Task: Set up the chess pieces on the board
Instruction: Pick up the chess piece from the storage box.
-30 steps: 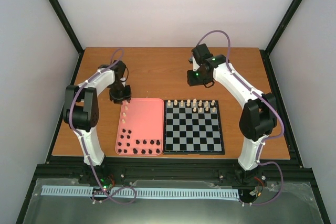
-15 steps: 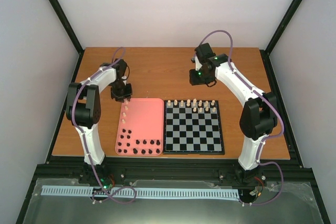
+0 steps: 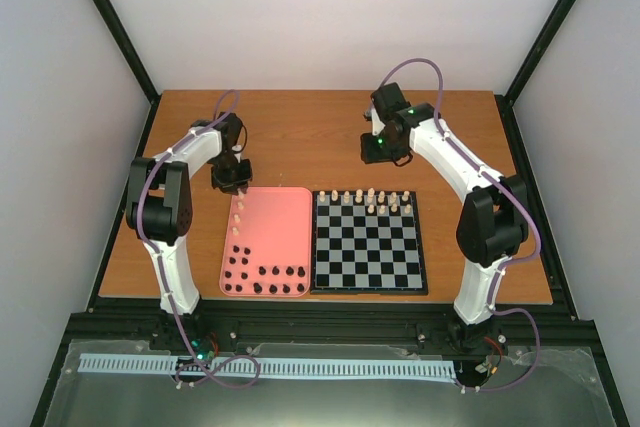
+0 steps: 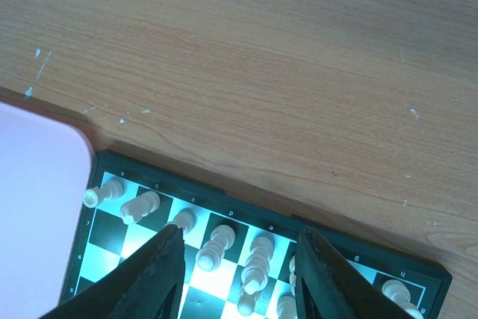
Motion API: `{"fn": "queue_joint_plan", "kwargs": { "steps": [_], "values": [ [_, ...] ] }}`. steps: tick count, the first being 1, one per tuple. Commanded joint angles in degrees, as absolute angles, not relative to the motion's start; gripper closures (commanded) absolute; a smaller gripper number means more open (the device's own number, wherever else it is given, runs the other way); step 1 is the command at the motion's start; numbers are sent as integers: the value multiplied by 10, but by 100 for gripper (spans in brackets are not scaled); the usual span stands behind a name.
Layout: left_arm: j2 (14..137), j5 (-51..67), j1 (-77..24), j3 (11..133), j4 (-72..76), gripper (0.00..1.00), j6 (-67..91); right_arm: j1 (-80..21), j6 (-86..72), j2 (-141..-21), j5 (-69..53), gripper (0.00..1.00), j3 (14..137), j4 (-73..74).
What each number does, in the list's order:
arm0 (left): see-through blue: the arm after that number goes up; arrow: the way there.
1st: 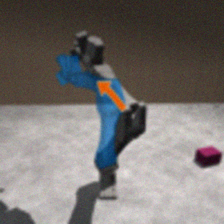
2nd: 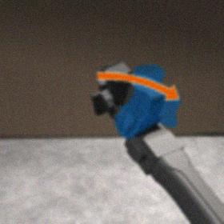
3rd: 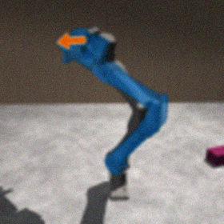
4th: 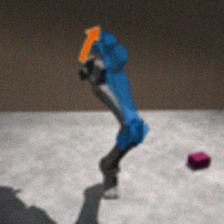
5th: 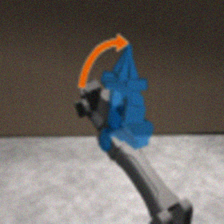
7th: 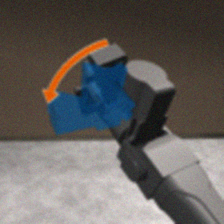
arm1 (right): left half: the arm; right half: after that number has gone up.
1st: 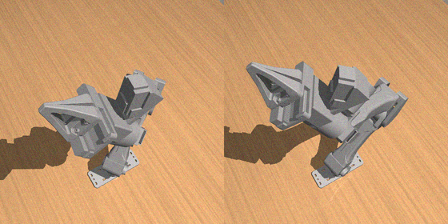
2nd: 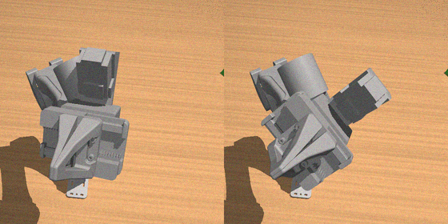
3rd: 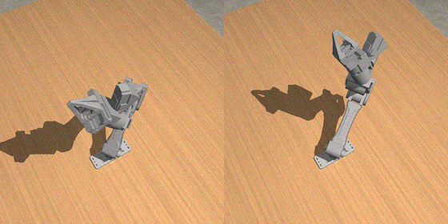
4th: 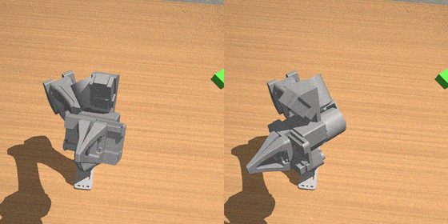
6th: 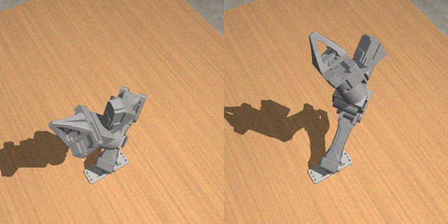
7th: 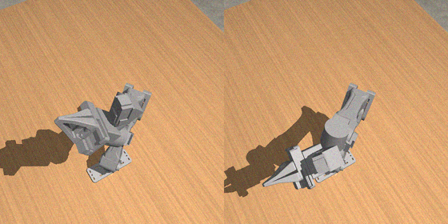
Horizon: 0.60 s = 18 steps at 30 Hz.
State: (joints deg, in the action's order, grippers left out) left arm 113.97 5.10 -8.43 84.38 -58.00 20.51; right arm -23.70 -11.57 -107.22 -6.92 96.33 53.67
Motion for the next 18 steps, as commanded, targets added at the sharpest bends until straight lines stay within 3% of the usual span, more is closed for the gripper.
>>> {"fn": "queue_joint_plan", "kwargs": {
  "steps": [1, 8, 18],
  "values": [
    [1148, 45, -89, 847, -577, 78, 201, -230, -108, -1068, -71, 59, 955, 532],
    [1156, 46, -89, 849, -575, 93, 202, -227, -107, -1057, -69, 59, 945, 531],
    [1104, 34, -108, 900, -646, 91, 199, -219, -101, -1045, -68, 59, 941, 527]
  ]
}}
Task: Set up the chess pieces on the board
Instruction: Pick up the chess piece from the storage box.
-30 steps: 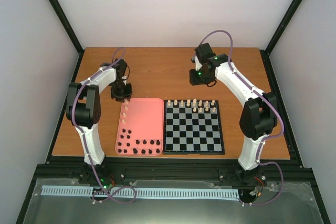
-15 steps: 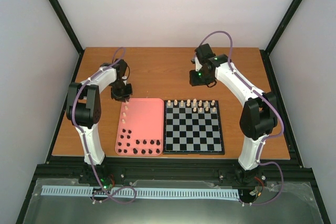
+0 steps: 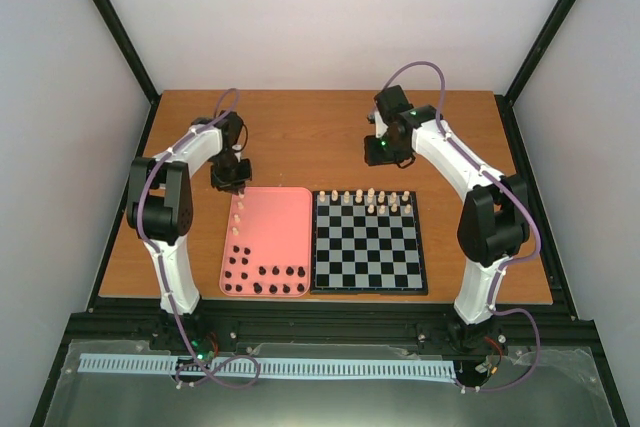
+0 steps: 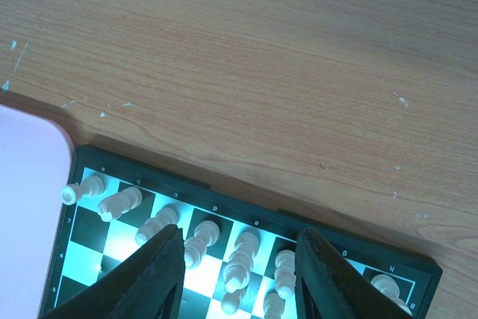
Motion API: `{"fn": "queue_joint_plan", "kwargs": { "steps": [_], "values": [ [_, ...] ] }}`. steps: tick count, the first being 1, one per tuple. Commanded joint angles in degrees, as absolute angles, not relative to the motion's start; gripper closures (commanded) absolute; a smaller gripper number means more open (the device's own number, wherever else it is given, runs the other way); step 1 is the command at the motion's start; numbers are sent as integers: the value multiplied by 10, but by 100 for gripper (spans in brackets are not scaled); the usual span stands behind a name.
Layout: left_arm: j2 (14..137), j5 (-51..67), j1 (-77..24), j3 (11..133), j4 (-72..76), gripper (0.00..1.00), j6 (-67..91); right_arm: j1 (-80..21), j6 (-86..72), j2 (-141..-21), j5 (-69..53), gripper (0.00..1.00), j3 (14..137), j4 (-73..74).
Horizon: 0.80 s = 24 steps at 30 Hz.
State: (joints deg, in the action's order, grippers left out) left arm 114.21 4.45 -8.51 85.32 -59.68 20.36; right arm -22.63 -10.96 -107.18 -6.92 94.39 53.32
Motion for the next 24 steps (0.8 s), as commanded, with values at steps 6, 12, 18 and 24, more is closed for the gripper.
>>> {"fn": "queue_joint_plan", "kwargs": {
  "steps": [6, 12, 18, 24],
  "values": [
    [1064, 51, -177, 941, -706, 91, 194, -206, -101, -1031, -70, 59, 930, 522],
    [1026, 83, -244, 955, -720, 92, 206, -182, -109, -1020, -41, 59, 923, 526],
    [1054, 92, -311, 982, -718, 92, 211, -152, -117, -1027, -29, 58, 930, 527],
    [1126, 97, -378, 1089, -746, 93, 215, -105, -112, -1032, -30, 52, 943, 537]
  ]
}}
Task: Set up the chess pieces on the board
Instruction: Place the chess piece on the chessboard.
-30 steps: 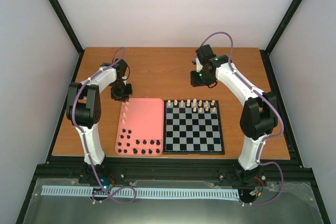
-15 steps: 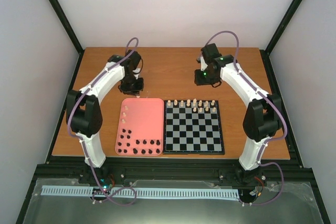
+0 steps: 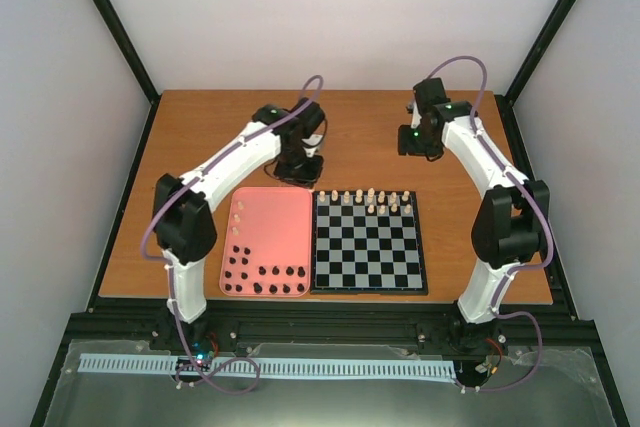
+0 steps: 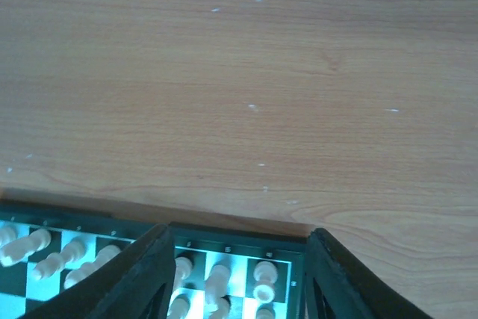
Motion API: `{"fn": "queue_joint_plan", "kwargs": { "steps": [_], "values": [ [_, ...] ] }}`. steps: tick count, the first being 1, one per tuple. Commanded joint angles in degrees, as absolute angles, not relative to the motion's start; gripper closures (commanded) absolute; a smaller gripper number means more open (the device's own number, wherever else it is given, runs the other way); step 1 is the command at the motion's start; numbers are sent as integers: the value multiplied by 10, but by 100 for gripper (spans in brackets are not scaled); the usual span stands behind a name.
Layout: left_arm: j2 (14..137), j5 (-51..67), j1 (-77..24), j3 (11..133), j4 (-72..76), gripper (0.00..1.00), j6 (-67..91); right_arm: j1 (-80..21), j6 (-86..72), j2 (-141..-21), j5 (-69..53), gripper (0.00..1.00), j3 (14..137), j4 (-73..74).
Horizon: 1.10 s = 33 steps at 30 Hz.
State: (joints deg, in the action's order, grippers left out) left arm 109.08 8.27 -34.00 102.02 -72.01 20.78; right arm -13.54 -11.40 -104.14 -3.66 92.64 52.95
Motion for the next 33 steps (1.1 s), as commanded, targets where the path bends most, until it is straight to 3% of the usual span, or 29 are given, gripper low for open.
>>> {"fn": "queue_joint_plan", "kwargs": {
  "steps": [1, 9, 14, 33],
  "values": [
    [1137, 99, -393, 1101, -746, 93, 213, -100, -109, -1035, -28, 51, 947, 539],
    [1242, 133, -452, 1200, -757, 97, 194, -73, -101, -1038, -24, 35, 945, 526],
    [1287, 142, -465, 1229, -745, 96, 198, -53, -94, -1035, -36, 0, 945, 525],
    [1394, 119, -470, 1318, -748, 96, 204, -36, -99, -1033, -52, 0, 945, 517]
  ]
}}
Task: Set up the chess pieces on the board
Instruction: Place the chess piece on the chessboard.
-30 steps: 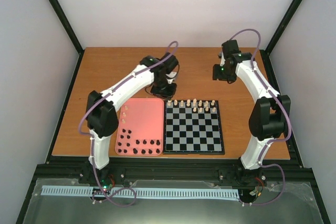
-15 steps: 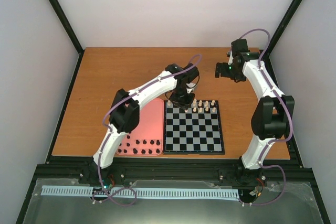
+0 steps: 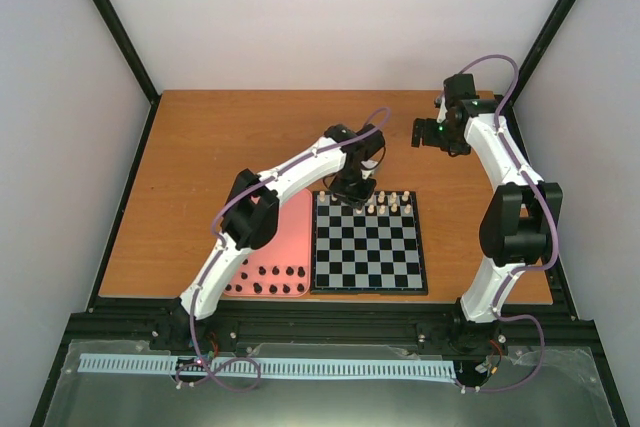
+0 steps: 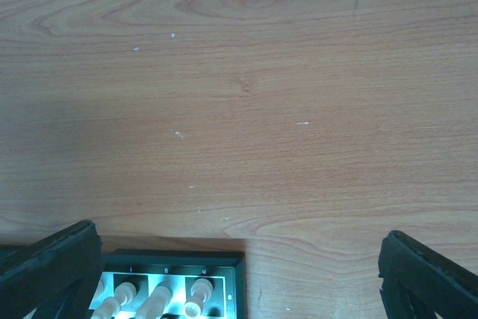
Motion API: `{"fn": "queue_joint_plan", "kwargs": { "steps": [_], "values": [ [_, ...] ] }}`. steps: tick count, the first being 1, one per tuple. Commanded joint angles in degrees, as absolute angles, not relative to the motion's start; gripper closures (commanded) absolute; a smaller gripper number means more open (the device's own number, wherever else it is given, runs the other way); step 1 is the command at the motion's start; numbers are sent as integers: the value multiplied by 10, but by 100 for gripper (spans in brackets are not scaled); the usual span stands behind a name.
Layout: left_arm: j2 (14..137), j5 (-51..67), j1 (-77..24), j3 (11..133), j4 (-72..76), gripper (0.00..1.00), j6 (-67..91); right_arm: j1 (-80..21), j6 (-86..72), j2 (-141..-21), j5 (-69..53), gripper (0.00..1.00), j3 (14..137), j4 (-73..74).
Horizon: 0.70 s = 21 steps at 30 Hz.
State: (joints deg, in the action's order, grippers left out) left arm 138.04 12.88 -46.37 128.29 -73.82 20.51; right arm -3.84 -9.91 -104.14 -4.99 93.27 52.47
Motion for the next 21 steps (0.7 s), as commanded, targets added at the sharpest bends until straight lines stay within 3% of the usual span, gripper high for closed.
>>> {"fn": "queue_joint_plan", "kwargs": {
  "steps": [1, 21],
  "values": [
    [1395, 118, -470, 1319, -747, 96, 206, -35, -99, -1033, -53, 0, 944, 517],
    [1410, 99, -470, 1321, -744, 89, 206, -35, -97, -1032, -63, 0, 937, 514]
  ]
}}
